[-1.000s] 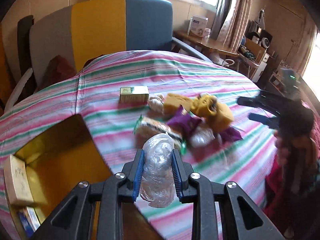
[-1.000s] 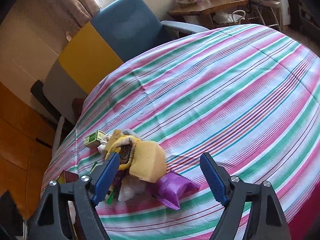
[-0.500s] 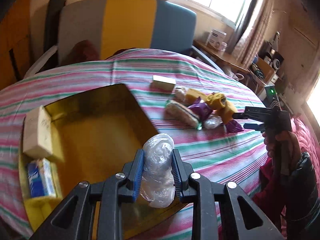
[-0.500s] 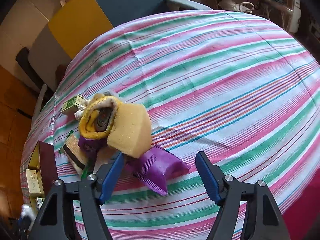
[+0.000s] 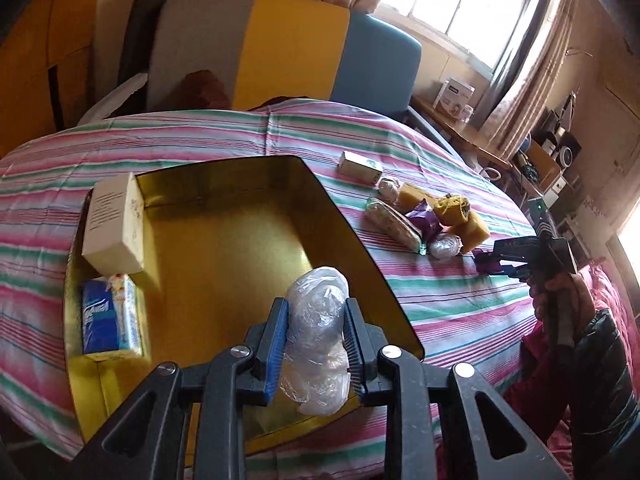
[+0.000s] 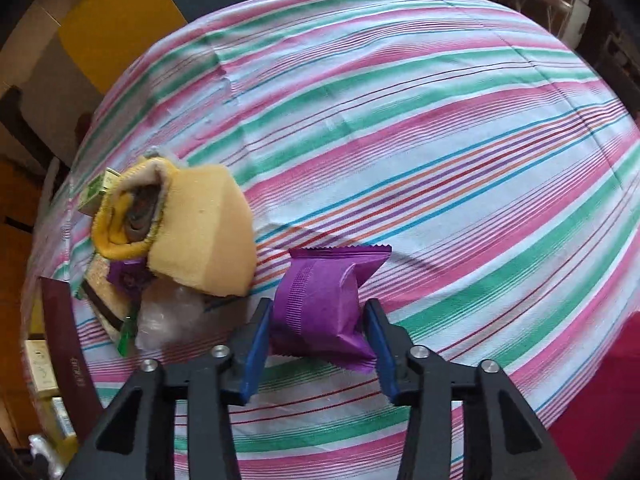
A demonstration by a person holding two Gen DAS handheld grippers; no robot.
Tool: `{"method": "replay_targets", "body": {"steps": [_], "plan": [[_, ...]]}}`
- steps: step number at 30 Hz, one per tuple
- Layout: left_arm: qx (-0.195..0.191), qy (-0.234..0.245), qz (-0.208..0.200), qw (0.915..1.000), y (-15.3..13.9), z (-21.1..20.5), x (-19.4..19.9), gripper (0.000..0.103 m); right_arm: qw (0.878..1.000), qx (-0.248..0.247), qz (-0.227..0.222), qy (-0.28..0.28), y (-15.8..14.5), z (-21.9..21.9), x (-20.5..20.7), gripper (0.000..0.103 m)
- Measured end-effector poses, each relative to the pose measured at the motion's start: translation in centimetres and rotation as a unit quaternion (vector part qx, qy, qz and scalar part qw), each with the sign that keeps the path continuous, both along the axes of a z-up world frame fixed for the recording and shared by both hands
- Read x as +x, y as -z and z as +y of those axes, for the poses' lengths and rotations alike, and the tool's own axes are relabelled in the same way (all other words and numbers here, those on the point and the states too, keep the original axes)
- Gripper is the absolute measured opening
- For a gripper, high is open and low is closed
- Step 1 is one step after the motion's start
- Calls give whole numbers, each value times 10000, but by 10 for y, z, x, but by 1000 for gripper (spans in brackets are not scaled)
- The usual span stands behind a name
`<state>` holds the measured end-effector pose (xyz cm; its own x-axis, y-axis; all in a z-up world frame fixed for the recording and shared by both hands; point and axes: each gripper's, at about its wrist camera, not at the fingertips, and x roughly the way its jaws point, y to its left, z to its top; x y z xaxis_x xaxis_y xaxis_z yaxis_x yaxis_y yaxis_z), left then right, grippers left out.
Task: Organize objects
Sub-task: 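Carry the plastic bag toward the tray while the right tool grasps the purple packet, then lower the plastic bag into the tray and open the left tool while the right holds the packet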
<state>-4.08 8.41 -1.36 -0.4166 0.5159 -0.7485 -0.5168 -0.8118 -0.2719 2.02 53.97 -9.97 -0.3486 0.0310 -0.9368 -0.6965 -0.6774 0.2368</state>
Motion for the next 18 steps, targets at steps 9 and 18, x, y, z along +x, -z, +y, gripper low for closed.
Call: {"method": "replay_targets", "body": {"steps": [9,18], "plan": [[92,-652,-45,9978,-3,-57,-1,27,9998,193,-51,-44,-1,-2,1,45],[-52,-1536,-259,9878,15,-127,-2,27,9965,672,-314,-380,-2,-16,-5,44]]}}
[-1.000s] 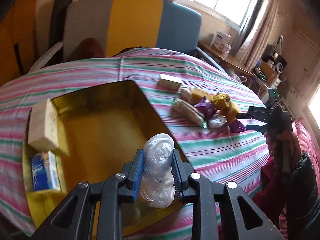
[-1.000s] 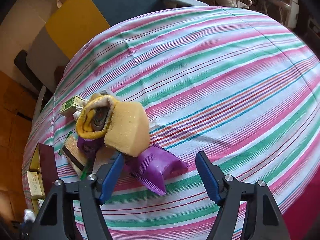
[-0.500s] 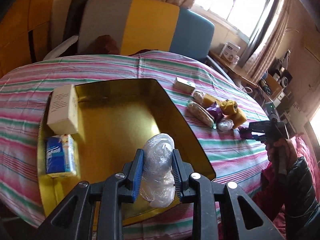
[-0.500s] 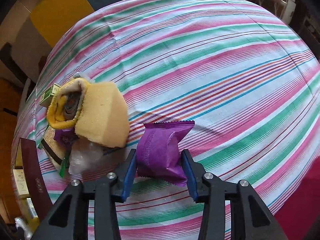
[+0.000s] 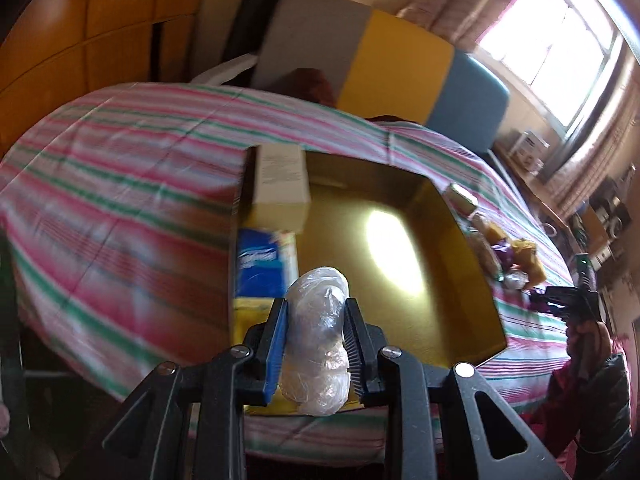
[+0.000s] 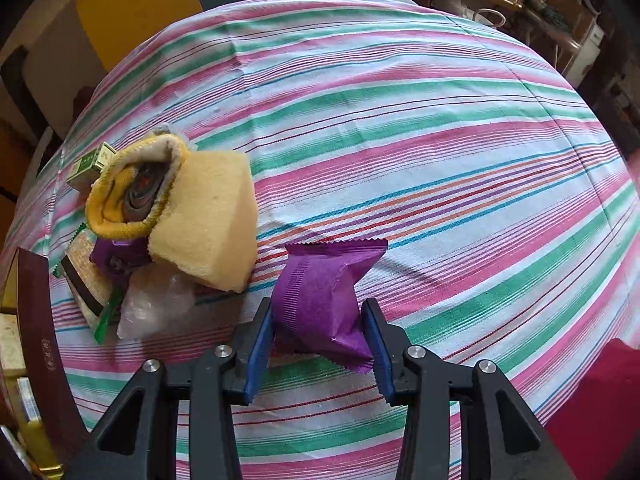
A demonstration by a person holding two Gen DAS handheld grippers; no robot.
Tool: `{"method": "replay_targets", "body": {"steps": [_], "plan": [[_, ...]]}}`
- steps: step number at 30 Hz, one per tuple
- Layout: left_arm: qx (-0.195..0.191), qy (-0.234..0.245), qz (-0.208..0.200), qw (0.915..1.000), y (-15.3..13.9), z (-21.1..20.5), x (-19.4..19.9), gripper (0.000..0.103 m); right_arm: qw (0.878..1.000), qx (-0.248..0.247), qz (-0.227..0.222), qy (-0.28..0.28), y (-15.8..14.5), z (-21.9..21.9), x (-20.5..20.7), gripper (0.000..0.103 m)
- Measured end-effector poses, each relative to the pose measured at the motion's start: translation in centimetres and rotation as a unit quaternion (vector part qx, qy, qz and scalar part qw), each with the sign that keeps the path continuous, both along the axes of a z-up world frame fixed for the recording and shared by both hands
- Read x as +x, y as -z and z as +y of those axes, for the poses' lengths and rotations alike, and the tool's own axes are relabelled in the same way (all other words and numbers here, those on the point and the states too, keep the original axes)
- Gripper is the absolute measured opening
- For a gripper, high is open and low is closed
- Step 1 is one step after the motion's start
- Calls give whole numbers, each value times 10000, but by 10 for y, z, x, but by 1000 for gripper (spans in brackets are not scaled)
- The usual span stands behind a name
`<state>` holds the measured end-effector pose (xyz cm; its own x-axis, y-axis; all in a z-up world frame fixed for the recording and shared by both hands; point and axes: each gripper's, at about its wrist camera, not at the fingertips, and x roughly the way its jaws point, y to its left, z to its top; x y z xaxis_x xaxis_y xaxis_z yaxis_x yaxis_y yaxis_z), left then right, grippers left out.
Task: Organize objects
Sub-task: 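Lower the plastic bag into the tray and open the left tool while the right holds the packet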
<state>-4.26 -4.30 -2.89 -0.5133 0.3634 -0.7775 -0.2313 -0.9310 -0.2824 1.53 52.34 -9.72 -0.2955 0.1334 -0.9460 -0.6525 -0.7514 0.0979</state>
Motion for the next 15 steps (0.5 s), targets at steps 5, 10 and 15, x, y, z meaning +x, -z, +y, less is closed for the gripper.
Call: {"method": "replay_targets", "body": {"steps": [5,10,15], "plan": [[-148,24,-67,9999,10,6,-1,27,9999,118,-61,-82,0,0,2,44],[-547,97,-1,9985,18,20,-10,28,9997,160,-59,-182,-2,0,3,44],[-897,-50,-181,9958,34,18,-14,33,9994,221,-92,-249,-2,-4,1,44]]}}
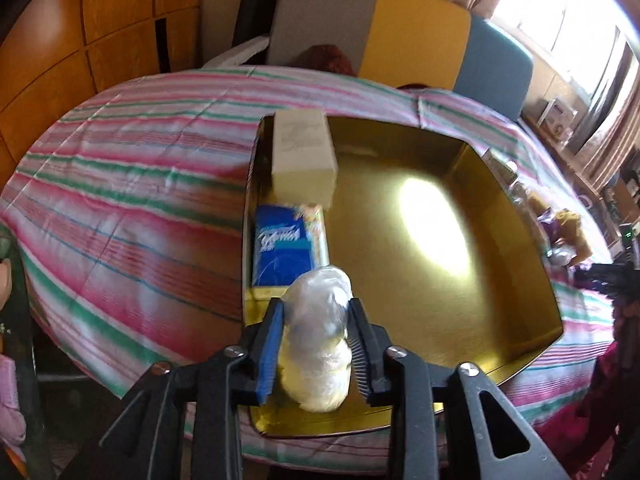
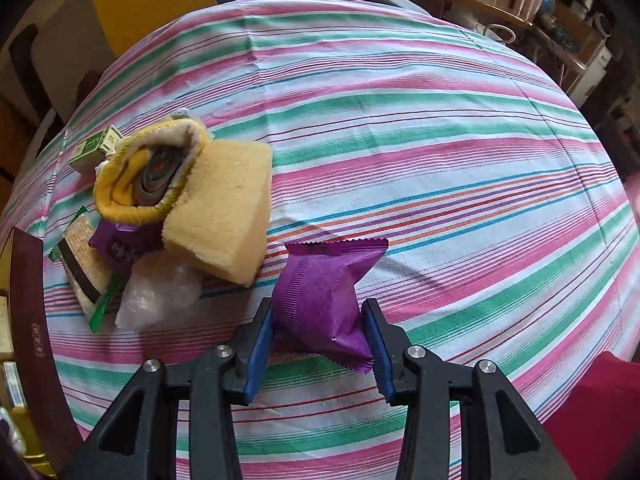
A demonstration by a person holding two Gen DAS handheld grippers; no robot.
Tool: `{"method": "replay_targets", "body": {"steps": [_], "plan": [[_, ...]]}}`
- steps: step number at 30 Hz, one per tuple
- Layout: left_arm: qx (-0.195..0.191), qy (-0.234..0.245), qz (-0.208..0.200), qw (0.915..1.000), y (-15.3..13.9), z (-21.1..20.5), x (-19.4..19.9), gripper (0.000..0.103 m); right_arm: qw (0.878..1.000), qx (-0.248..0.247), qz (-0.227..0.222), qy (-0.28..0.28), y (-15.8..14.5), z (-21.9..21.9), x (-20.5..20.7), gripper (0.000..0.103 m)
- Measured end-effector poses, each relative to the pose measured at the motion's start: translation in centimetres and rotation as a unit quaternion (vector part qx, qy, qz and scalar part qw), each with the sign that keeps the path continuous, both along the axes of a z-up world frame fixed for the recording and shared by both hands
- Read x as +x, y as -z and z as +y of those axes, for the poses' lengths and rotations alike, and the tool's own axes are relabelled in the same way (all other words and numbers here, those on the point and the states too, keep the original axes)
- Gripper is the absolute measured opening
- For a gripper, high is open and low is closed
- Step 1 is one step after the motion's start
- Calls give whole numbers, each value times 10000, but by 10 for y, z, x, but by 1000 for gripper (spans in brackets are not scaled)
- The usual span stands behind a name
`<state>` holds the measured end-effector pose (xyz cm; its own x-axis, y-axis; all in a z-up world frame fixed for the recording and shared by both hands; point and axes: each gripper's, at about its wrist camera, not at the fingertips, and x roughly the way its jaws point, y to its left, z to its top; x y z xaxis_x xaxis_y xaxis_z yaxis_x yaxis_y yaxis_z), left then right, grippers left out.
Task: Organize objects
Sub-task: 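Lower the plastic bag into the tray and open the left tool while the right holds the packet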
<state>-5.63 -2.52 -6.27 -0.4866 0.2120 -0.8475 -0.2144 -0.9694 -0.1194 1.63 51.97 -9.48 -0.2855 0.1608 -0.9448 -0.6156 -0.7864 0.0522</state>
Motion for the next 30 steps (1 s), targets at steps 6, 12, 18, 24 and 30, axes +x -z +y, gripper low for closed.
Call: {"method": "replay_targets", "body": {"steps": [6,12,18,24,30], "plan": [[-230,8,129,9997,1,0,11,38,10000,73,-42,-49,-2,1,2,44],[-366,-39,533,9979,-14,1,20,38,9998,178,-40,-42,-2,3,-2,44],[-360,-173,775,9962,-28,-1,20,38,9995,243,145,-114,-7,-3,-10,44],[-344,-209,818,9958,-29,-2,23,38,9971,503,414,-405,-21,-22,-8,42],[-280,-216,787,9963,-26,-6,22,38,9928,778,691,-589,-38,-41,-6,41]]}}
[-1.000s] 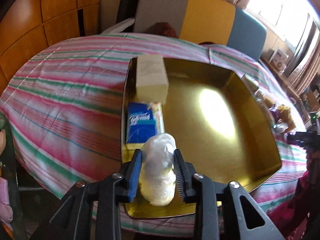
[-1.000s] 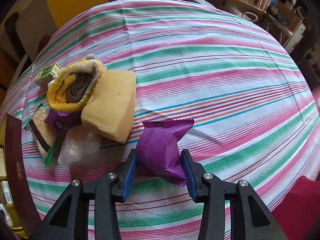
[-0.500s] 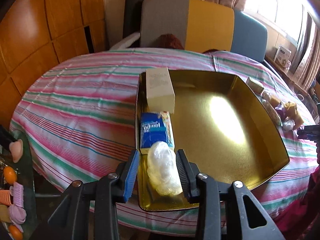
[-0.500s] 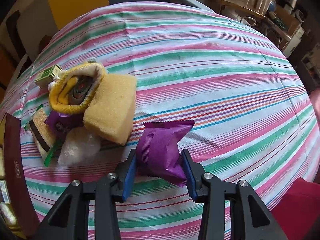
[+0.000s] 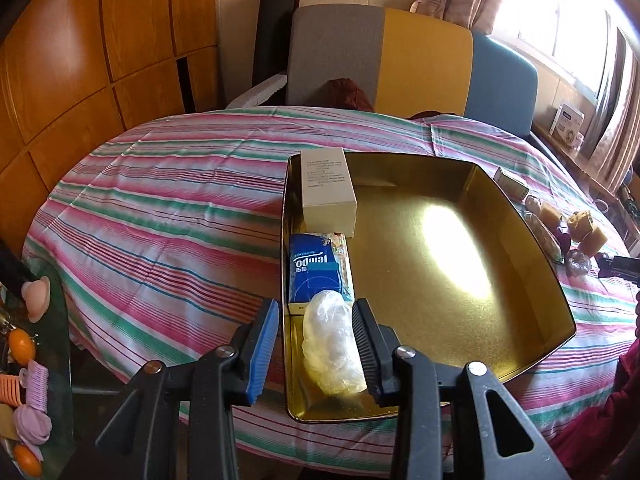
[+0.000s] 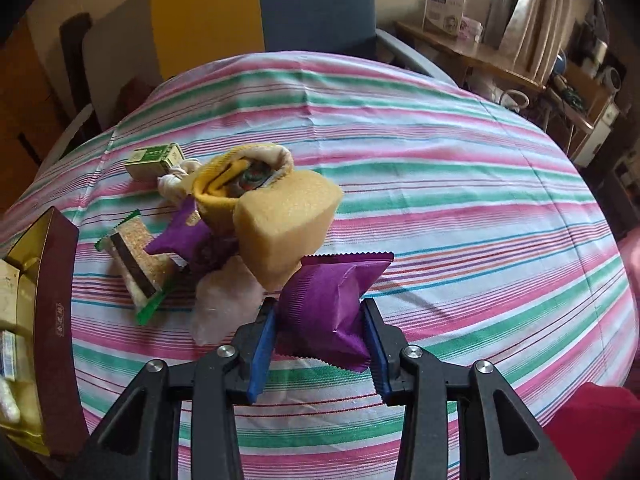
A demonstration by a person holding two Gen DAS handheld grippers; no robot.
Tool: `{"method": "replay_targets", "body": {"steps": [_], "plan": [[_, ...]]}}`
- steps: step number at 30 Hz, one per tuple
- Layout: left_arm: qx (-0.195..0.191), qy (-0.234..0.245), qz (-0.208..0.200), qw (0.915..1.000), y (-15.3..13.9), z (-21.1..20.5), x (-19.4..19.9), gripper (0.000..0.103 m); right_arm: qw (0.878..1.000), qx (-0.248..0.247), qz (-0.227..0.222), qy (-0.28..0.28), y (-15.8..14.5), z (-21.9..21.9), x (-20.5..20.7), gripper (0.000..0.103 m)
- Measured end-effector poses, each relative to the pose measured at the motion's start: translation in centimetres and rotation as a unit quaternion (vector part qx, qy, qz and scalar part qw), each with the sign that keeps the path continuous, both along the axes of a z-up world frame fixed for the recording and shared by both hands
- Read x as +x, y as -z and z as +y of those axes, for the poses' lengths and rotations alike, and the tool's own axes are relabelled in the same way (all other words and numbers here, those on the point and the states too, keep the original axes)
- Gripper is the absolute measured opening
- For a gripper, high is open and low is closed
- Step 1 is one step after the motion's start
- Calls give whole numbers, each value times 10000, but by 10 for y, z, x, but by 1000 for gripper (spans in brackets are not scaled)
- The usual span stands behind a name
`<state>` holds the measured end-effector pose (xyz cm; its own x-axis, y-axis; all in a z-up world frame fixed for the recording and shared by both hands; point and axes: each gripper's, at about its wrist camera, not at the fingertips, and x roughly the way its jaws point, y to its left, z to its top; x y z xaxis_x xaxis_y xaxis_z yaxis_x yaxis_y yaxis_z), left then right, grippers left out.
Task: Organize objects
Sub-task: 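Lower the plastic bag into the tray and open the left tool while the right holds the packet, then carry the purple packet into the tray and open the right tool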
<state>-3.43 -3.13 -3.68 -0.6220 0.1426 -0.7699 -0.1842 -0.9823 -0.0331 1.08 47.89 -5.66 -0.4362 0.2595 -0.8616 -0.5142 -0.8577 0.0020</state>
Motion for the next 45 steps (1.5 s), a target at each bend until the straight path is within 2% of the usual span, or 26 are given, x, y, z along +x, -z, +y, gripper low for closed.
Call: {"method": "replay_targets", "body": {"steps": [5,8,11,15,20,23,25,31,36,41,43,45], "plan": [[47,-36,4,10000,1,-4,-1,38,9998,13,134,-131,-5,-7,-3,41],[100,-95,-4,9999,2,-9,-3,38,9992,112,300,-234,-20,-15,-1,41],[140,-201,-21,9997,2,-16,-5,38,9974,-58,528,-487,-35,-30,1,41],[151,-389,32,9991,-2,-29,-8,38,9905,-166,814,-1094,-57,-75,-7,41],[160,-648,60,9978,-6,-49,-12,38,9689,-424,1004,-2222,-67,-167,-31,41],[197,-760,48,9969,-5,-57,-13,38,9503,-619,909,-2912,-57,-230,-46,41],[216,-783,21,9967,-3,-60,-13,38,9377,-742,704,-3321,-40,-274,-56,41],[268,-712,-38,9971,4,-59,-12,38,9117,-1045,142,-3971,10,-356,-74,41],[289,-669,-138,9972,11,-58,-13,38,8944,-1280,0,-4286,29,-378,-74,44],[271,-632,-114,9976,10,-54,-12,38,8928,-1403,18,-4280,32,-376,-70,44],[263,-609,-98,9978,9,-53,-11,38,8930,-1480,81,-4249,30,-372,-67,48],[250,-573,-73,9980,7,-50,-10,38,8936,-1578,169,-4199,25,-366,-65,64]]}}
